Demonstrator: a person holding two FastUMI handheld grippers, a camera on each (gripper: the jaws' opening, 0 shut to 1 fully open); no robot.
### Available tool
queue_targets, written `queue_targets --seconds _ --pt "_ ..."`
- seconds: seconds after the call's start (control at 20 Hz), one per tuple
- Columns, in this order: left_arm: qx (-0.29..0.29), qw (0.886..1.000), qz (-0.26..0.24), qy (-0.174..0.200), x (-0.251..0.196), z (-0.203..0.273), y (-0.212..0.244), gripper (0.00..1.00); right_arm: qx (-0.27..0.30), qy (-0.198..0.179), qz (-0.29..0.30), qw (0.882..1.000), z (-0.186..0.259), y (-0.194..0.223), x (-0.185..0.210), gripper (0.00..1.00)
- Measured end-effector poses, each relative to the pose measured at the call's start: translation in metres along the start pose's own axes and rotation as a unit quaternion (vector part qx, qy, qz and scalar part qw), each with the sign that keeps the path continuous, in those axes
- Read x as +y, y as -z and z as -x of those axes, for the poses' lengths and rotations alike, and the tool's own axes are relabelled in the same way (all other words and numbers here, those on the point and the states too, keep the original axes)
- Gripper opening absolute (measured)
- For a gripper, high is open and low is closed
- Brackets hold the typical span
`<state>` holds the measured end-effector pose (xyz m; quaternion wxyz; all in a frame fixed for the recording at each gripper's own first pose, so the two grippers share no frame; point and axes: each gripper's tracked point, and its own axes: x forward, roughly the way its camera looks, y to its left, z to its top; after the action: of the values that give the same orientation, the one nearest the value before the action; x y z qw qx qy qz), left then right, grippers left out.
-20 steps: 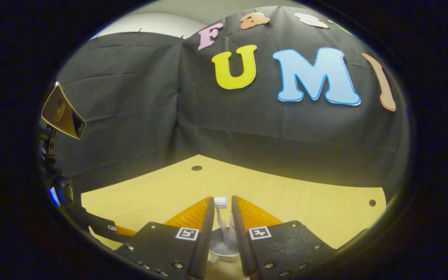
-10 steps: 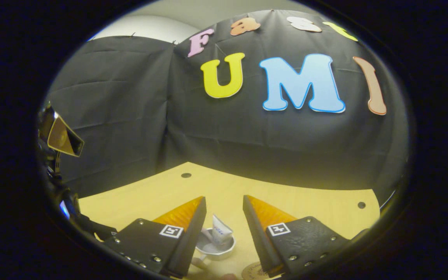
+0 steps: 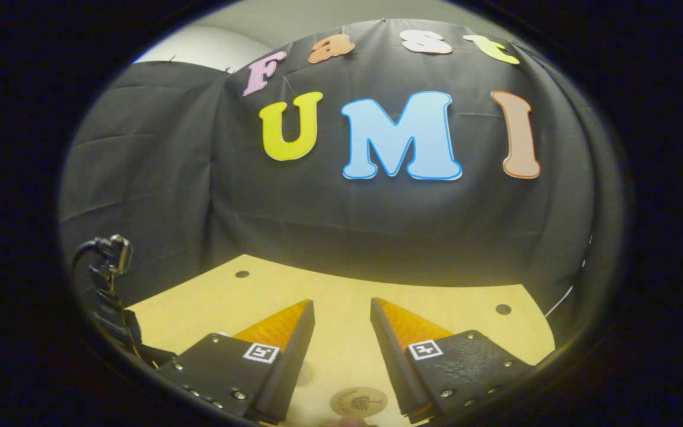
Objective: Put the toothbrush and toothpaste on the desktop into the cup, then pick up the cup and place it on the coaster on the desktop.
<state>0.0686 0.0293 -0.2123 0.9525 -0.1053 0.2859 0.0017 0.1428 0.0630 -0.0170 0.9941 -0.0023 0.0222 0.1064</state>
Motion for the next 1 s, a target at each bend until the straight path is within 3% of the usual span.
queue_targets --seconds 0.5,1.0 --pt "0.083 0.996 -0.012 -0.009 -0.002 -0.033 0.010 0.86 0.030 0.092 -0.030 0.995 0.055 0.016 -0.082 0.64" --pt "0.177 0.984 0.011 -0.033 0.006 -0.064 0.020 0.84 0.086 0.108 -0.071 0.988 0.079 0.053 -0.102 0.64"
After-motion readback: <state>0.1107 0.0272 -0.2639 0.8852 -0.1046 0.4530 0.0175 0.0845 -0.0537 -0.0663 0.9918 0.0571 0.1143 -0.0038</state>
